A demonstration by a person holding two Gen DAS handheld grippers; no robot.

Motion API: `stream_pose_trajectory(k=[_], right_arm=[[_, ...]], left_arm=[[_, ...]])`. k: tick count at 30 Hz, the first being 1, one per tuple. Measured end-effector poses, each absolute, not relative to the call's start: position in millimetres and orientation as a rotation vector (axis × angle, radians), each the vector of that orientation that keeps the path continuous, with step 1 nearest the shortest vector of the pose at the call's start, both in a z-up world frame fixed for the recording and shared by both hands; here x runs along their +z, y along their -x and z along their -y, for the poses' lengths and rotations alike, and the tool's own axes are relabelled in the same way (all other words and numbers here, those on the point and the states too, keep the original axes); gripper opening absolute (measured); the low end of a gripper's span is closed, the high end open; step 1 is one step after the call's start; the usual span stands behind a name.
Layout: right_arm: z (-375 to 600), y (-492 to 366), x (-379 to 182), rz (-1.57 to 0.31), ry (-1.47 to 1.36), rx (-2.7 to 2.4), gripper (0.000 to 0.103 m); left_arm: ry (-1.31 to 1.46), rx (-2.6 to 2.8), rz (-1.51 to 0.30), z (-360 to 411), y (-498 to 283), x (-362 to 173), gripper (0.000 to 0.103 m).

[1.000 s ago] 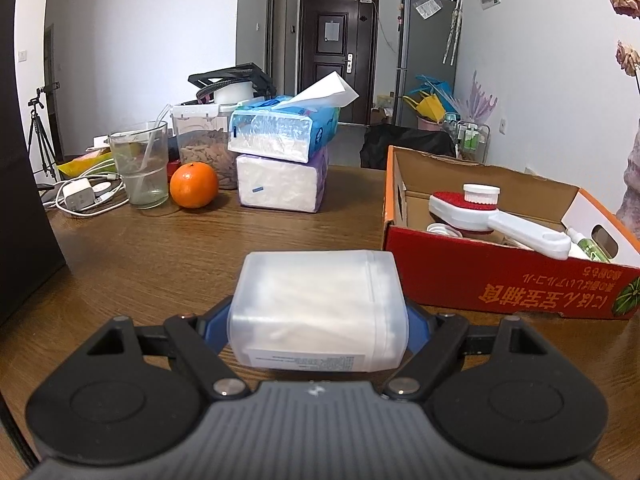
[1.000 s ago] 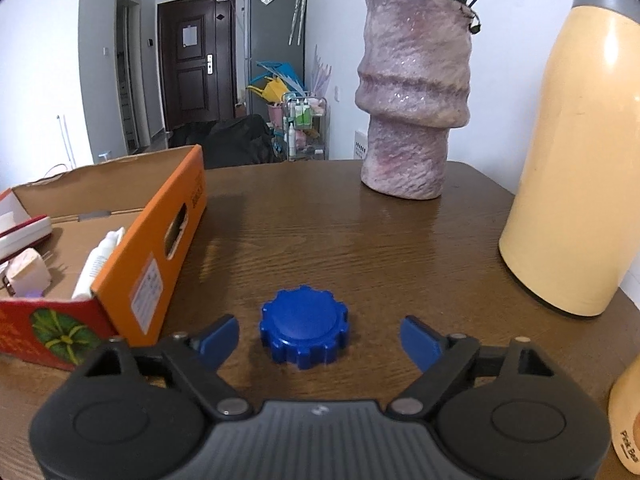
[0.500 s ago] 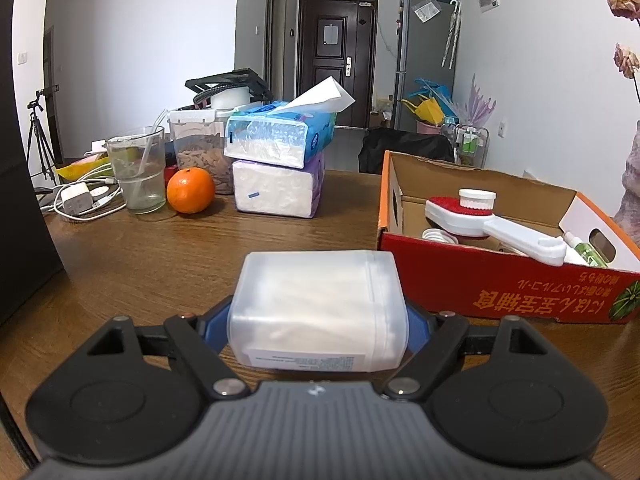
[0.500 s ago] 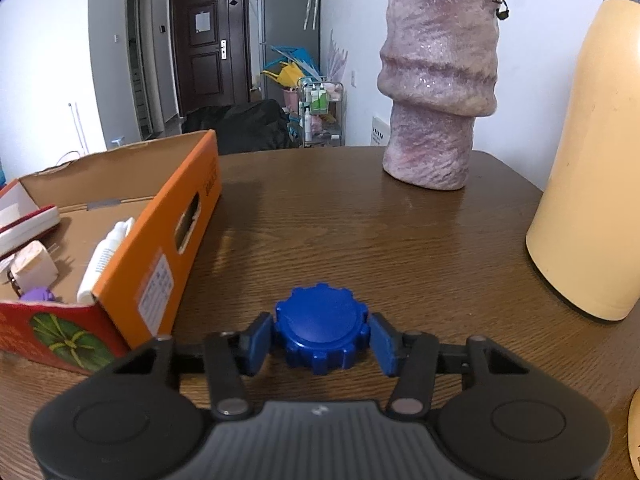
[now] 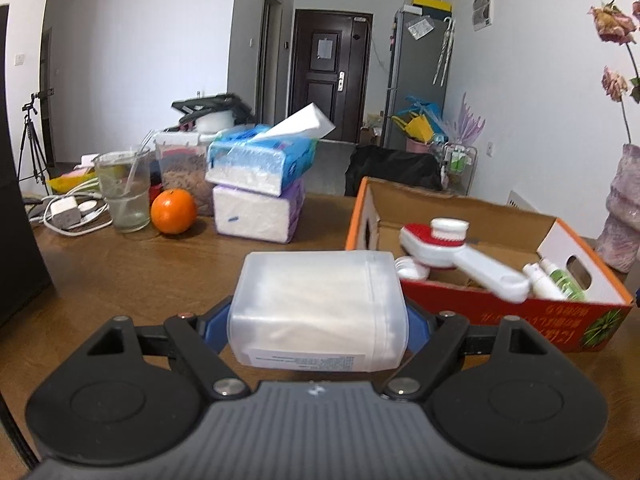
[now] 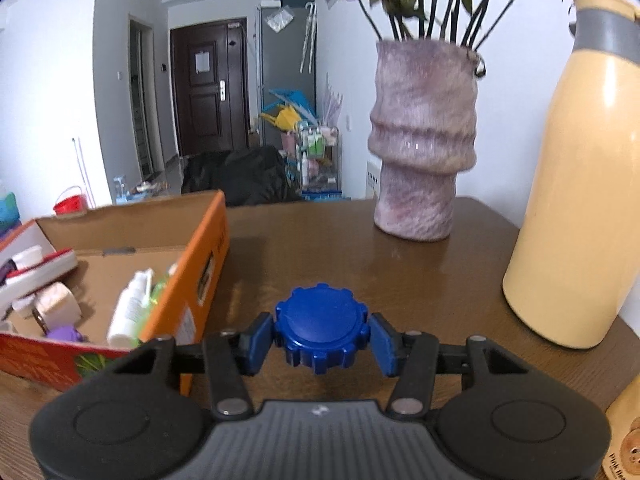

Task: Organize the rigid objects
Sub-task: 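Carry the tissue pack and blue cap over the box with both grippers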

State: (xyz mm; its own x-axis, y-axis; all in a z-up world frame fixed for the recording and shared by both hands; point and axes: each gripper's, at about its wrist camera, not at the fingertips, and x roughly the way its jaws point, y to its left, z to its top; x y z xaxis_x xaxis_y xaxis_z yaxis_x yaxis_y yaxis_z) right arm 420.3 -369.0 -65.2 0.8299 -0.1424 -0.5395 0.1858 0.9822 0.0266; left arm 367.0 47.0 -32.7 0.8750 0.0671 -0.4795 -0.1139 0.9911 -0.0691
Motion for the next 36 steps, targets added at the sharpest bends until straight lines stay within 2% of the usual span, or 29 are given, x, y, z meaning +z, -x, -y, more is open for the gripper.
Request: stream_pose_trajectory(k=[15, 36], right_arm=[[326.2, -401.3, -26.6, -0.466, -0.08, -0.069, 0.051], [252.1, -425.9, -19.0, -0.452, -0.062, 0.057, 0.051]], left_arm=[[0.093, -0.009, -0.434, 11.3, -378.4, -9.2, 0.083], [0.081, -0.073, -0.401, 59.1, -430.6, -0.8, 0.083]])
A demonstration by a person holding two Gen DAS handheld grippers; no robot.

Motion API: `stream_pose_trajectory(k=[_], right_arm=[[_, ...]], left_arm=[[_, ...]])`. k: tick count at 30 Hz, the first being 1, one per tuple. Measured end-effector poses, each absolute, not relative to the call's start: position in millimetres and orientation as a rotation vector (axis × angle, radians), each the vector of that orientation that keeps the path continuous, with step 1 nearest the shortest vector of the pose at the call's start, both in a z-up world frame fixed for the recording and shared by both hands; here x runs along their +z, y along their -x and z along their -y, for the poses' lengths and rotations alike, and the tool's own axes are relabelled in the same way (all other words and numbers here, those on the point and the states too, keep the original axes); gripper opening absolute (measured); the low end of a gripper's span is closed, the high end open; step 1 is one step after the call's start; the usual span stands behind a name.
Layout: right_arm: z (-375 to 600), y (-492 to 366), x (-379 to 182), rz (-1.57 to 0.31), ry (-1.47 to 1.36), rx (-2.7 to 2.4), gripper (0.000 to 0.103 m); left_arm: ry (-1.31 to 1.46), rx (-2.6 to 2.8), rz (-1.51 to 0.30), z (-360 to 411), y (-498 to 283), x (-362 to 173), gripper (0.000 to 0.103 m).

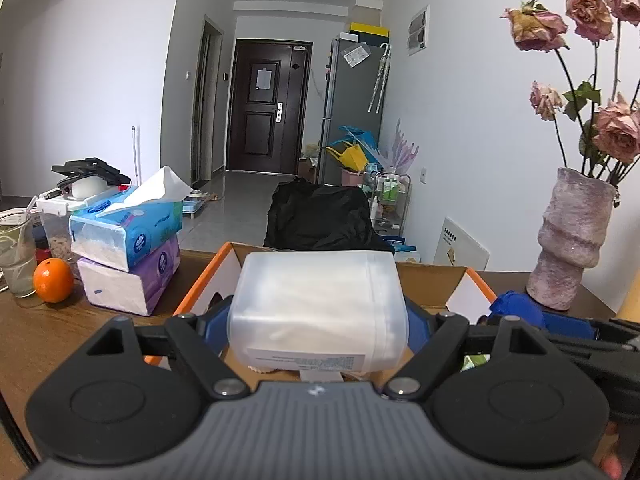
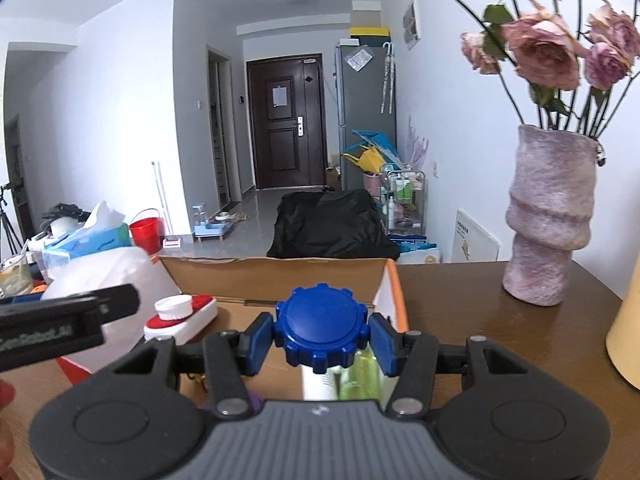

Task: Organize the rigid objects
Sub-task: 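Carry the tissue pack and blue cap over the box with both grippers, then open both grippers to drop the tissue pack and blue cap into the box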

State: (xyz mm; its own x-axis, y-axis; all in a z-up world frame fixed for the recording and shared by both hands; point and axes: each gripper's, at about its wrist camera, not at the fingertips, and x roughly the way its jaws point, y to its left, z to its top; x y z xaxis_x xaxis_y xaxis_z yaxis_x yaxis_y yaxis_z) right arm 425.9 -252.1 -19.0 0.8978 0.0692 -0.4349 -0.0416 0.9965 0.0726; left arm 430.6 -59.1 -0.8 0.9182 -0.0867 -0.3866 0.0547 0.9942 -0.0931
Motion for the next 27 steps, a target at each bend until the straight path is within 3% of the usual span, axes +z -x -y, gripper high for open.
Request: stream_pose_trajectory(k=[27], right_arm=[[224.2, -495.2, -46.8, -0.527, -0.016, 0.056, 0.051]], left_arm=[[0.017, -0.047, -0.462, 60.2, -500.6, -18.4, 0.083]])
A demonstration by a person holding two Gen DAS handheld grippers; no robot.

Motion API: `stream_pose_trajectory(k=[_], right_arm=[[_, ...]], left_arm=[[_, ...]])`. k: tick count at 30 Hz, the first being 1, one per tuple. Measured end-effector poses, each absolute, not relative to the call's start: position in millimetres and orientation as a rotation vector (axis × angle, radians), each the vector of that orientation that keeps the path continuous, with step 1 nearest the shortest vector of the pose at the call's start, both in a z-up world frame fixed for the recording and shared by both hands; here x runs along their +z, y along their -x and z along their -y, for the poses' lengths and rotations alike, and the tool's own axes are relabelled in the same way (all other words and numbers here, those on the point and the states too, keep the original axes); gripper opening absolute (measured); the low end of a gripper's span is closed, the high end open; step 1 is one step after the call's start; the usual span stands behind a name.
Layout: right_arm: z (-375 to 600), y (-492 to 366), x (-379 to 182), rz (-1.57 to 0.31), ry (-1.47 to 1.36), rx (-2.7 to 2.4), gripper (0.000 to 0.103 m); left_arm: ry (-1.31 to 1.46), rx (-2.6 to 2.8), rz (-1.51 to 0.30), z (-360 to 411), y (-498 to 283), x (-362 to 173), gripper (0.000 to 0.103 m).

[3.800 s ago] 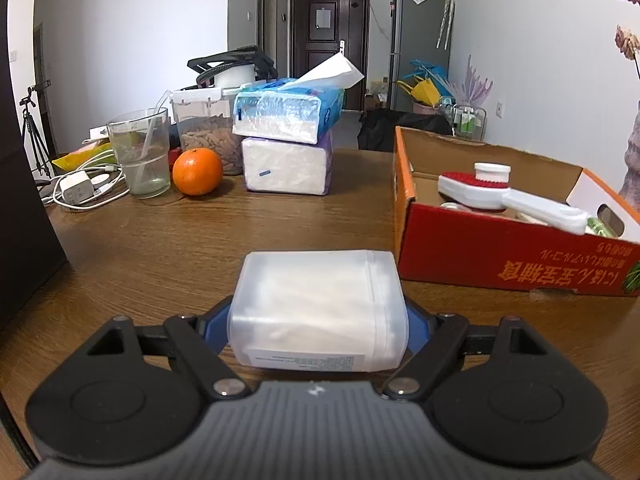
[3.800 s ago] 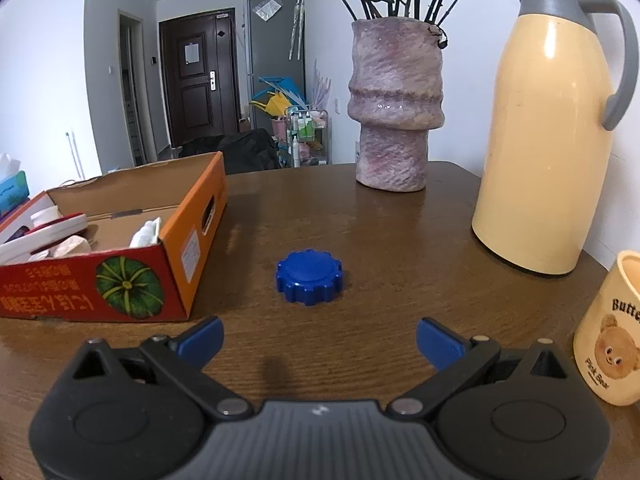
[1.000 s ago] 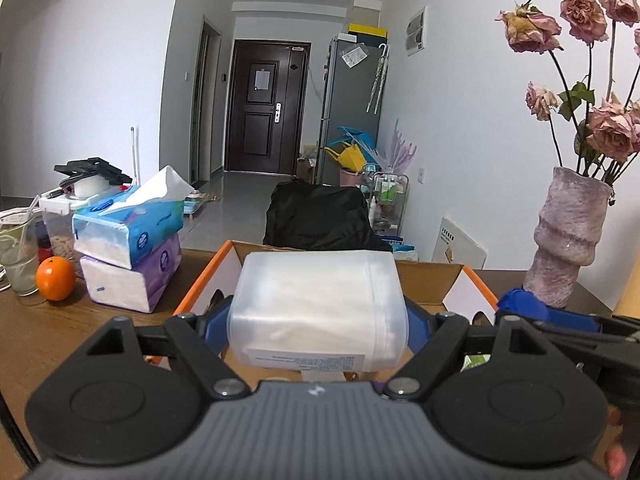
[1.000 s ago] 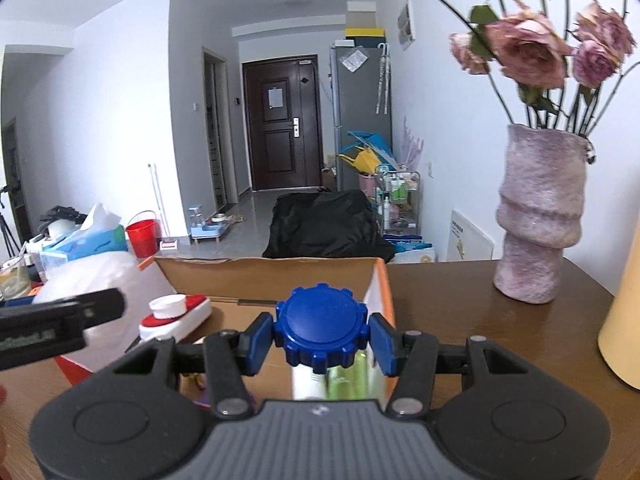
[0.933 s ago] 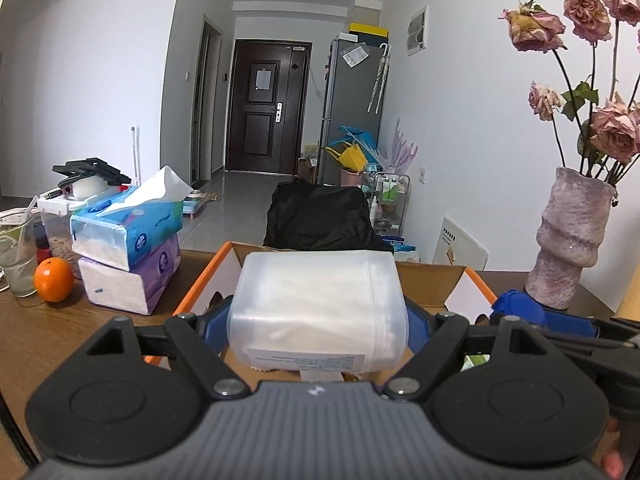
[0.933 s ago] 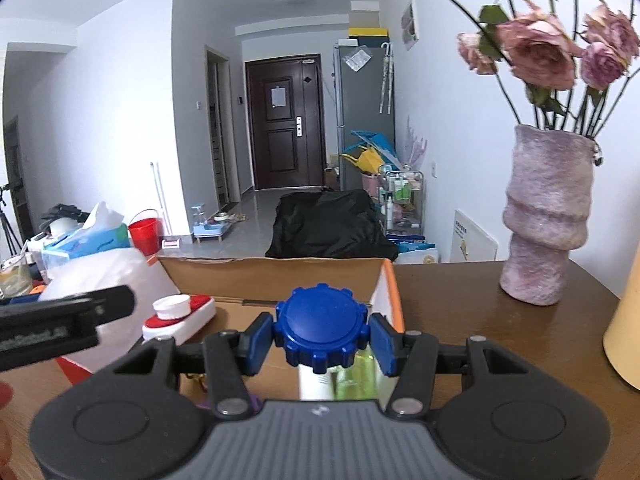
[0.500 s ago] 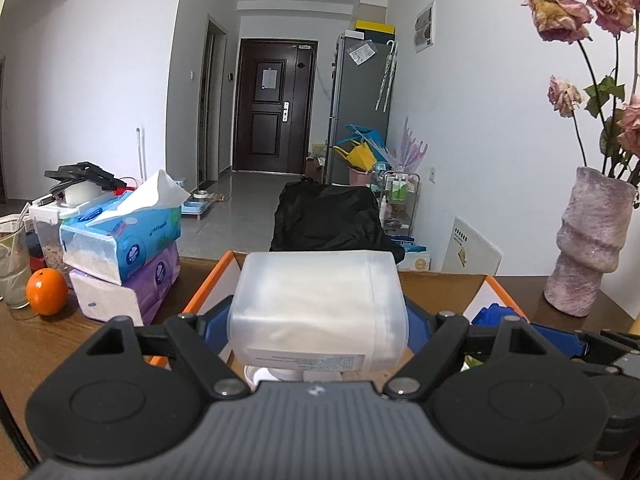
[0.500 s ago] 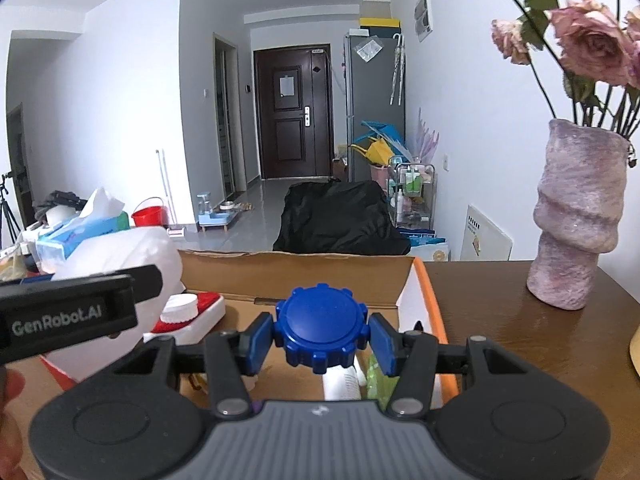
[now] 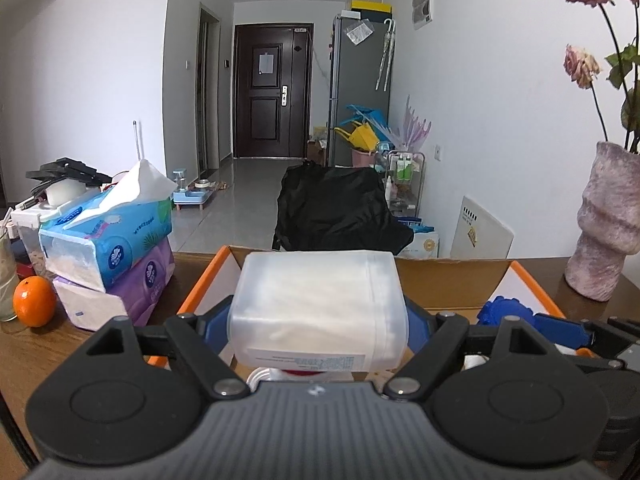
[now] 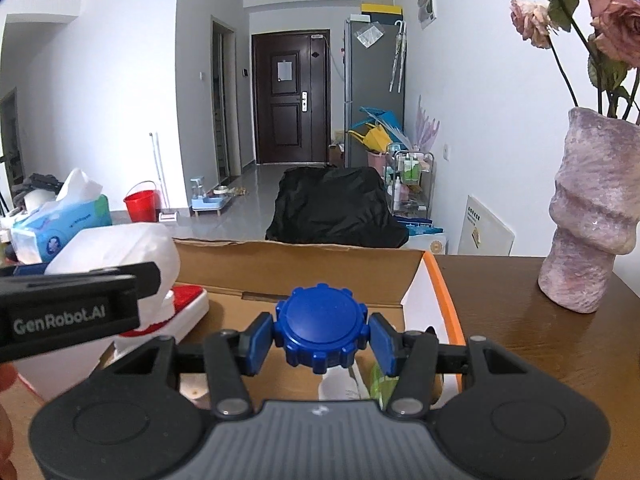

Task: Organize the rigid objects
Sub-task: 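Open both grippers to drop the tissue pack and blue cap into the box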

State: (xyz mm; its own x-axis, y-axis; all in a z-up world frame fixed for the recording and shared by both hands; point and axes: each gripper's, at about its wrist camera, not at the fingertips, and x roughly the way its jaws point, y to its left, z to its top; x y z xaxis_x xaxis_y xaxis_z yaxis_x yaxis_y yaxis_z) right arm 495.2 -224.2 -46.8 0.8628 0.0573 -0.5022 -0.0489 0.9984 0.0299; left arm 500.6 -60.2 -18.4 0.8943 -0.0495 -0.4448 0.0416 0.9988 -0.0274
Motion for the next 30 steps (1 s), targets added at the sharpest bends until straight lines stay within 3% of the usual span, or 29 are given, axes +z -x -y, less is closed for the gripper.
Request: stream_pose_trajectory(k=[15, 17, 20, 23, 30], right_arm=[[226.7, -506.0, -51.3, -0.57, 0.004, 0.056, 0.053], [227.2, -506.0, -50.7, -0.576, 0.005, 0.051, 0.073], [229.5, -504.0, -48.8, -0.56, 0.004, 0.038, 0.089], [233.6, -502.9, -47.8, -0.553, -0.012, 0.035, 0.101], [234.0, -501.2, -47.0, -0.55, -0.01, 0.024, 0.103]], left_arm=[[0.009, -0.058, -0.487, 50.5, -510.6, -18.7, 0.085], [0.007, -0.057, -0.481, 48.3, -510.3, -16.9, 0.092], [0.005, -0.026, -0.471, 45.7, -508.6, -14.9, 0.102], [0.024, -0.02, -0.48, 39.8, -509.6, -13.4, 0.103], [0.029, -0.011, -0.489, 34.8, -511.6, -13.5, 0.103]])
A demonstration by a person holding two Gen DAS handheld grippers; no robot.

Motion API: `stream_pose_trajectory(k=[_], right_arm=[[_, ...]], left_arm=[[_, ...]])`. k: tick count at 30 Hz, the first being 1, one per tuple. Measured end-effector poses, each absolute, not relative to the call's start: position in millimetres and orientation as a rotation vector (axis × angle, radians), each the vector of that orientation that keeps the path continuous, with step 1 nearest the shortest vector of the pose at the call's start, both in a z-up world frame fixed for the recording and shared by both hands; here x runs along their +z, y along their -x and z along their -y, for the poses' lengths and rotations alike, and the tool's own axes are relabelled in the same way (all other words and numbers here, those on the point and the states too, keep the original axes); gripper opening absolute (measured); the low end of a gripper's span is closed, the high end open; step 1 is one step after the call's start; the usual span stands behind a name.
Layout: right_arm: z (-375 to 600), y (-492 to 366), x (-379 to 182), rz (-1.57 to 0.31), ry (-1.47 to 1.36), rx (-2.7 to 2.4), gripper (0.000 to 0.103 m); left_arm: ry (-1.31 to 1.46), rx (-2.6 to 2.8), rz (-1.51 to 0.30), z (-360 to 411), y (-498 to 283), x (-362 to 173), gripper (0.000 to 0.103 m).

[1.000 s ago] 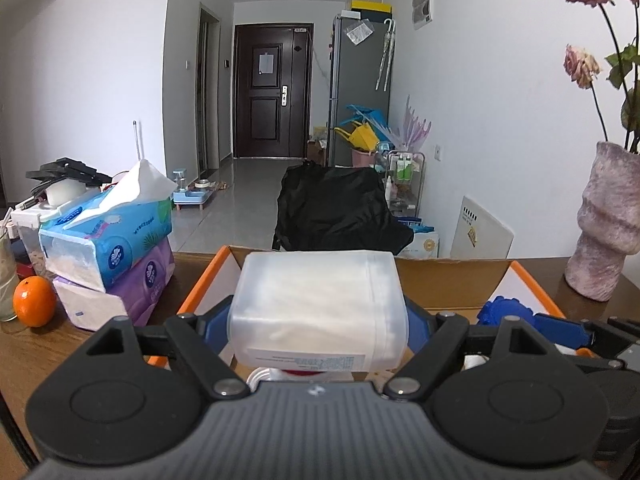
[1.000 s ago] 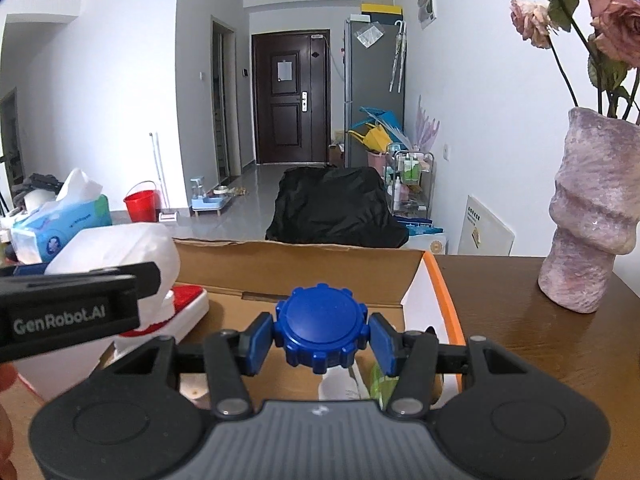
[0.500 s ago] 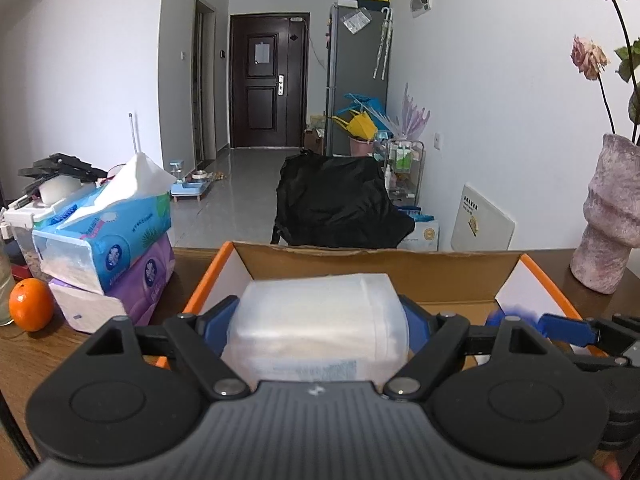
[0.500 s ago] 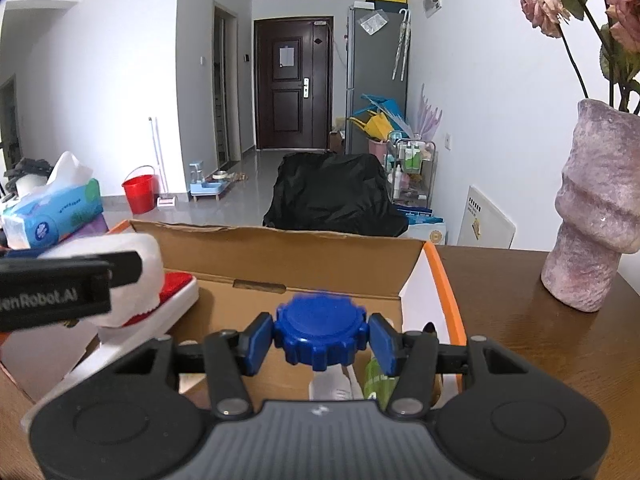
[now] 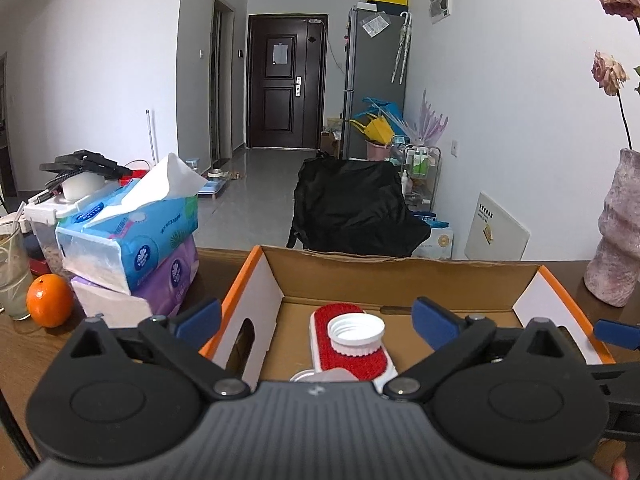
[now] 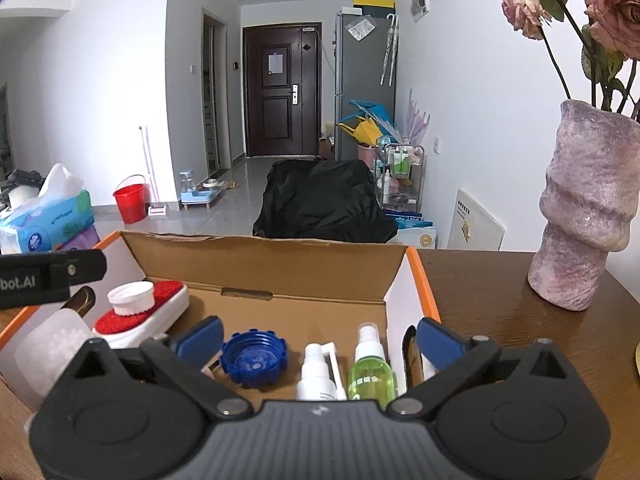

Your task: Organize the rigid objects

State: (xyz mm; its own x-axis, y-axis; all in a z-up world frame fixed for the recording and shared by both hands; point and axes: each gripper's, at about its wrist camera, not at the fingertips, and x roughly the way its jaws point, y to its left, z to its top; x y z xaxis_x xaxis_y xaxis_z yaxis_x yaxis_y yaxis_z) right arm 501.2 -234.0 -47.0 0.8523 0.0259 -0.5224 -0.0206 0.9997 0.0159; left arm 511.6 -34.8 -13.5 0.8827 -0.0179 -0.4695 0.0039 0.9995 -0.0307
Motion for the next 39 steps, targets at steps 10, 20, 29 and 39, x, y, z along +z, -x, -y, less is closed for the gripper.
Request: stream_pose_trajectory(k=[10, 20, 29, 39], right_arm=[[234.8, -494.8, -39.1, -0.53, -0.02, 0.027, 0.103], [240.5, -461.1, -22.4, -0.478, -0.013, 0.023, 0.103], [242.6, -406.4, 0.6, -0.429, -0.008, 0.016, 0.103], [243.2, -325.3, 31.7, -0.419, -0.033, 0.009, 0.103]], left_arm=[[0.046, -0.026, -0.482, 33.4, -505.2, -7.8, 0.103], [0.044, -0.034, -0.458, 28.7, -474.7, 6.5, 0.103], [0.029, -0.027, -0.438, 20.4, -422.1, 22.1, 0.103], [0.023, -0.029, -0.458, 14.6, -339.1, 46.2, 0.103]])
